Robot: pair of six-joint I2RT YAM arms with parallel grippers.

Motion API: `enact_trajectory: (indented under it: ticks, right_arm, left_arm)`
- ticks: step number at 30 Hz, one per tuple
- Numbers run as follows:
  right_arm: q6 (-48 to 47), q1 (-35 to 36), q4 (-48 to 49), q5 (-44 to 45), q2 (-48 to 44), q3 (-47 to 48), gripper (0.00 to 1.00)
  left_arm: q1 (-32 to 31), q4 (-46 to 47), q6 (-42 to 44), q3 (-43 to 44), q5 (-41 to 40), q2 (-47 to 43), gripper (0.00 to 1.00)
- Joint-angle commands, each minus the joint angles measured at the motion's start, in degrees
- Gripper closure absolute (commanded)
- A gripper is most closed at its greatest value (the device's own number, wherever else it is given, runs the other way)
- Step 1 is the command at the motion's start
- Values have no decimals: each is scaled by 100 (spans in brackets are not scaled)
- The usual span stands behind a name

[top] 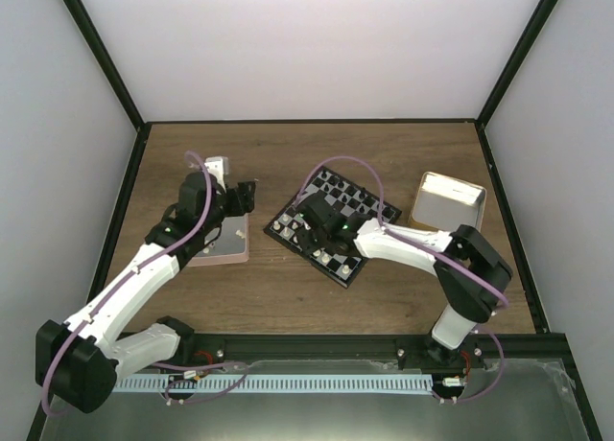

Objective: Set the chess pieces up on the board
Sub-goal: Place the chess piece on the chessboard, then pick up the chess piece from the storage box.

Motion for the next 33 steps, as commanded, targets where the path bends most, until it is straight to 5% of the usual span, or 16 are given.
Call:
enact_trajectory:
  ticks: [1,5,11,33]
  right_arm:
    - [222,46,-129,229,-358,357,59]
    - [422,46,-305,205,-366,516,59]
    - [452,5,-353,-17,-298,569,59]
    - [199,-165,-640,-310,588,859,79]
  left_arm:
    - [145,-478,-559,31,-786,148,21]
    - [488,-925,-1047,-86,-786,427,19]
    - [1144,-1152,-1313,-248,274,1365,24]
    - [1233,-850,-1281,-330,376,2263,32]
